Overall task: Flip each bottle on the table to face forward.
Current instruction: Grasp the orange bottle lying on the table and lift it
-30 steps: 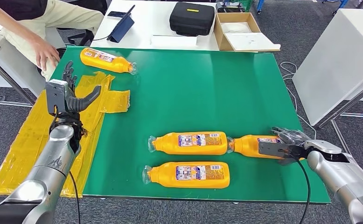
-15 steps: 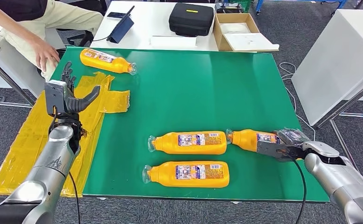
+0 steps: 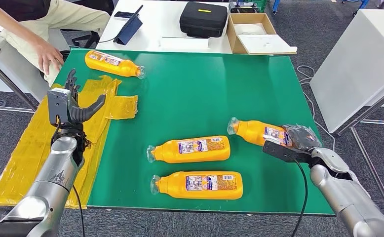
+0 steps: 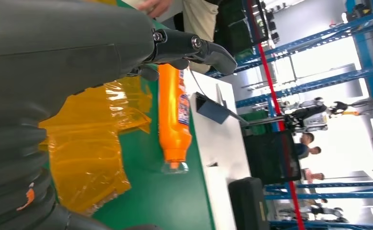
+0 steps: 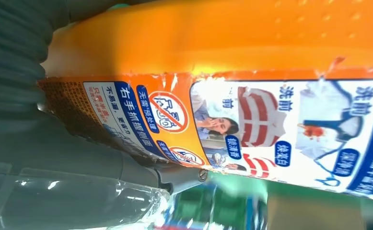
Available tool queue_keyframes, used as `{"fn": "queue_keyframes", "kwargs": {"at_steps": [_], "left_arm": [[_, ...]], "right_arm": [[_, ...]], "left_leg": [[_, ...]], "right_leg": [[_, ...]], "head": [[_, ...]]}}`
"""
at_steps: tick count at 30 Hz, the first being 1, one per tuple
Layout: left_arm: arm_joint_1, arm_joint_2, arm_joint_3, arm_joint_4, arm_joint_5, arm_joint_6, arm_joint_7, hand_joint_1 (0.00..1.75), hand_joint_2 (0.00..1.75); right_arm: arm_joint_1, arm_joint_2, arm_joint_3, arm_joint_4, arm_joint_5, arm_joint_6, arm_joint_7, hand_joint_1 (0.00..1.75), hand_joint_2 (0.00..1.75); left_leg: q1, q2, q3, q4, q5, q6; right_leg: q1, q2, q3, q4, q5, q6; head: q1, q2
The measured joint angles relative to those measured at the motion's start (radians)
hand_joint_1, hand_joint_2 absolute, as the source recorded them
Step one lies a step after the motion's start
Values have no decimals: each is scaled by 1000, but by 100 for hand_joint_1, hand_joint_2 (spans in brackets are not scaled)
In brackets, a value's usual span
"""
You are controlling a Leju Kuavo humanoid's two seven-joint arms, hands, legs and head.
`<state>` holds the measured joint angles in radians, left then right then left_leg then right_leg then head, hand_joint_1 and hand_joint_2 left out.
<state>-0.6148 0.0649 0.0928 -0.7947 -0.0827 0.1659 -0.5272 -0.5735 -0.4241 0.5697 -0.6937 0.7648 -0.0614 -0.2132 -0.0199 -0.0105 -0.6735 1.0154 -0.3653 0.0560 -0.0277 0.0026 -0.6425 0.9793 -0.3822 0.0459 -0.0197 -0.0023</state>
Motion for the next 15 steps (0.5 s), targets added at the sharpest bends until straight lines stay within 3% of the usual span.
{"fn": "queue_keyframes", "kwargs": {"at_steps": [4,7,15], "left_arm": [[40,-11,4,-22,-7,-2,14,0,175],[54,-30,7,-31,-9,-19,47,0,175],[48,-79,-22,-39,16,-93,111,0,175]], "right_arm": [[96,55,-144,-144,31,-157,108,175,175],[147,102,-251,-242,31,-215,151,175,175],[202,212,-364,-387,-14,-306,106,175,175]], "left_leg": [[0,0,-1,0,0,0],[0,-1,-2,0,0,0],[0,0,-1,0,0,0]], "right_leg": [[0,0,-1,0,0,0],[0,-1,-2,0,-1,0],[0,0,-2,0,0,0]], "head": [[0,0],[0,0],[0,0]]}}
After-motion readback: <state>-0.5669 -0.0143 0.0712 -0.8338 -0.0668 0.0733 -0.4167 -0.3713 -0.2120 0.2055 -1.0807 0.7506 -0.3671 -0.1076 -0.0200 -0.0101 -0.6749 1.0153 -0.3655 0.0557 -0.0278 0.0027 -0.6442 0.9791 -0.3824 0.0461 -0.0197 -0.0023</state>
